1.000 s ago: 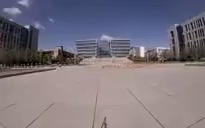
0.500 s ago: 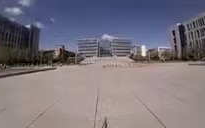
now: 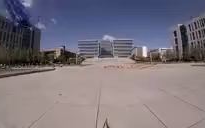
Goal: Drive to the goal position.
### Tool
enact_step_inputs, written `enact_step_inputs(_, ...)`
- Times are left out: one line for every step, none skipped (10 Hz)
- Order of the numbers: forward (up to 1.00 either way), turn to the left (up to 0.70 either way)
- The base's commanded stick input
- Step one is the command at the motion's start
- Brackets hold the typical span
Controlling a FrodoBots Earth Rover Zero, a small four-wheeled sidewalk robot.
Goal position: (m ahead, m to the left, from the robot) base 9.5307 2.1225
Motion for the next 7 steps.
enact_step_inputs(0.7, 0.0)
enact_step_inputs(0.7, 0.0)
enact_step_inputs(0.7, 0.0)
enact_step_inputs(0.7, 0.0)
enact_step_inputs(0.7, 0.0)
enact_step_inputs(0.7, 0.0)
enact_step_inputs(0.7, 0.0)
